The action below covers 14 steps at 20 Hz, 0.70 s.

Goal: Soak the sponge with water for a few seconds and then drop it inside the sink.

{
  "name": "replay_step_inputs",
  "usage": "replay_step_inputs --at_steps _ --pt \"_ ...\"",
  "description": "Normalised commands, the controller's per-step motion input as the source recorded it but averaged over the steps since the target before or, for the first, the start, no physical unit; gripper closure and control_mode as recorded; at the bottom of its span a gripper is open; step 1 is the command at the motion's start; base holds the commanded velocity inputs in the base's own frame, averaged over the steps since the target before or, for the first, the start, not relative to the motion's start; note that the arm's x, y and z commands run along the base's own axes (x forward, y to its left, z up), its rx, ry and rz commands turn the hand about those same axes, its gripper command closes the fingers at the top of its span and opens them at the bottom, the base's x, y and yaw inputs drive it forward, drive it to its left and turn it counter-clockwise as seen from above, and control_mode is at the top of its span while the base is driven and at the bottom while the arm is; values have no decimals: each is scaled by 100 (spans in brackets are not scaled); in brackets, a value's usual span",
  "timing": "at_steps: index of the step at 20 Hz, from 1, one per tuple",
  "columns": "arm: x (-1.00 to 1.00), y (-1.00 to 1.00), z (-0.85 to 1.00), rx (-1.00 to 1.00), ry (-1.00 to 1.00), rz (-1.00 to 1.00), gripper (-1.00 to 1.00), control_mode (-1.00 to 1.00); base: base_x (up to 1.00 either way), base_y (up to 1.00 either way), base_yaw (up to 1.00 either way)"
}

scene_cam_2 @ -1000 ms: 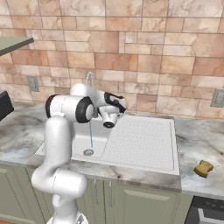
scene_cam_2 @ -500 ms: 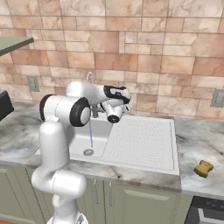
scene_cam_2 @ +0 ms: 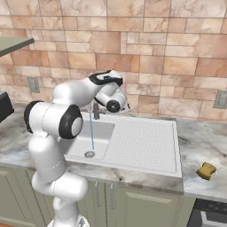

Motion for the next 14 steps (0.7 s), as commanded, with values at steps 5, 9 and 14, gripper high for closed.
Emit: replay_step_inputs --at_steps 5,9,14 --pt "-84 -35 53 15 25 0 -100 -100 0 0 0" --pt "-82 -36 19 15 21 0 -100 -100 0 0 0" --pt "-85 -51 17 16 23 3 -100 -100 0 0 0"
